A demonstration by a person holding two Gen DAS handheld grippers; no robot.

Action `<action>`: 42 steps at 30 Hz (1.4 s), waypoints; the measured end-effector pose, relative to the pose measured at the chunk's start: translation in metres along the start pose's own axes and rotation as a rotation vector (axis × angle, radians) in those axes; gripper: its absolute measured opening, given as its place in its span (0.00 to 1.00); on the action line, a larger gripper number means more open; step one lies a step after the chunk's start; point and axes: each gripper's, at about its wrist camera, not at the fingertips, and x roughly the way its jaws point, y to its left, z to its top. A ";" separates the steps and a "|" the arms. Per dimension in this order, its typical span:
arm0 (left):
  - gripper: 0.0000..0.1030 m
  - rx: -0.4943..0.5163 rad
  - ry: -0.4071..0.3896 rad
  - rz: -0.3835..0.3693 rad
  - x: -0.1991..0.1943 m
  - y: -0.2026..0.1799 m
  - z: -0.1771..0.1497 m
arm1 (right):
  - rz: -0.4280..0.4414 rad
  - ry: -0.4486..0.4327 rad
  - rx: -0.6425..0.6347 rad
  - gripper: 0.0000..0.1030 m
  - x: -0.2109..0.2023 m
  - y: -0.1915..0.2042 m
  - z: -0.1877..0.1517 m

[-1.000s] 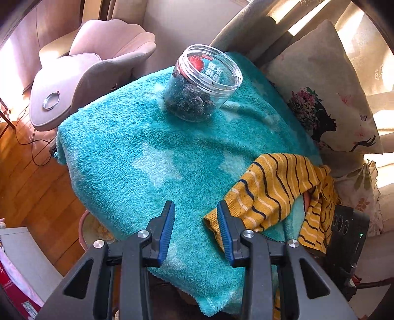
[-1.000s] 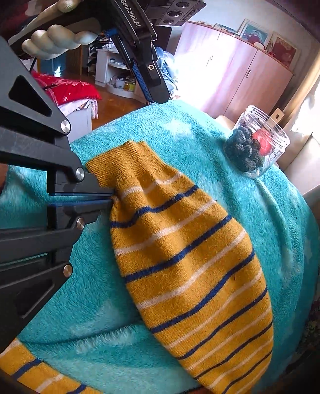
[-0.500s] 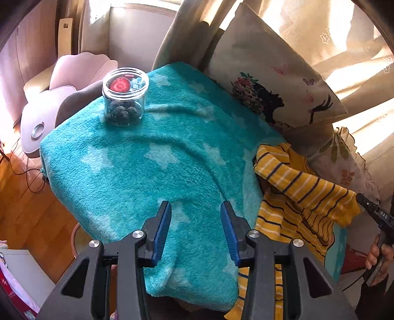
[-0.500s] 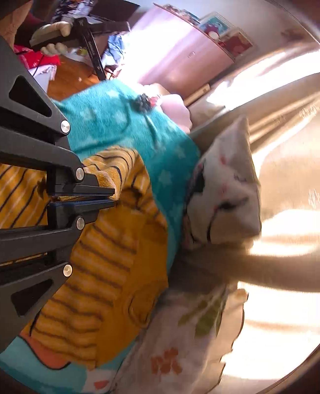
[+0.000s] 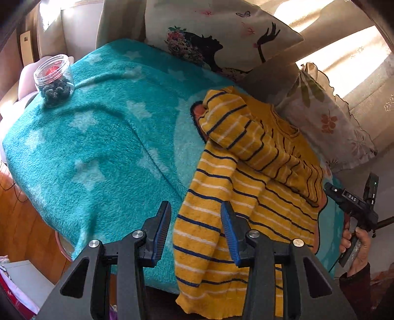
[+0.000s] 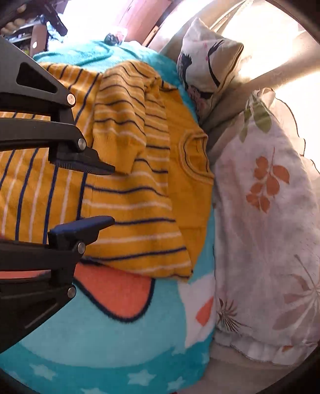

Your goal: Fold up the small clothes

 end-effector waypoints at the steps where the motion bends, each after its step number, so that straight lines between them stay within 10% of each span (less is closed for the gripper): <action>1: 0.39 0.003 0.003 -0.009 0.001 -0.005 -0.001 | 0.020 0.001 0.006 0.39 0.003 0.003 -0.002; 8: 0.39 0.049 -0.007 0.001 -0.003 -0.025 -0.010 | 0.029 0.065 -0.014 0.42 0.069 0.036 -0.004; 10: 0.40 0.045 -0.010 0.010 -0.005 -0.021 -0.011 | 0.043 0.100 -0.029 0.10 0.076 0.044 -0.006; 17: 0.41 -0.002 -0.034 0.049 -0.009 0.004 0.003 | 0.145 -0.055 -0.055 0.08 -0.002 0.049 0.013; 24: 0.41 0.025 0.005 0.017 0.016 0.002 0.021 | -0.252 0.001 0.056 0.15 0.003 -0.034 0.009; 27: 0.41 0.066 0.027 0.009 0.029 -0.004 0.031 | -0.204 -0.053 0.119 0.23 -0.013 -0.041 -0.003; 37: 0.41 0.160 0.038 -0.026 0.108 -0.021 0.111 | 0.075 -0.010 -0.082 0.29 0.016 0.103 0.025; 42: 0.23 0.156 0.086 -0.054 0.156 -0.023 0.137 | 0.181 0.094 -0.174 0.29 0.079 0.193 0.054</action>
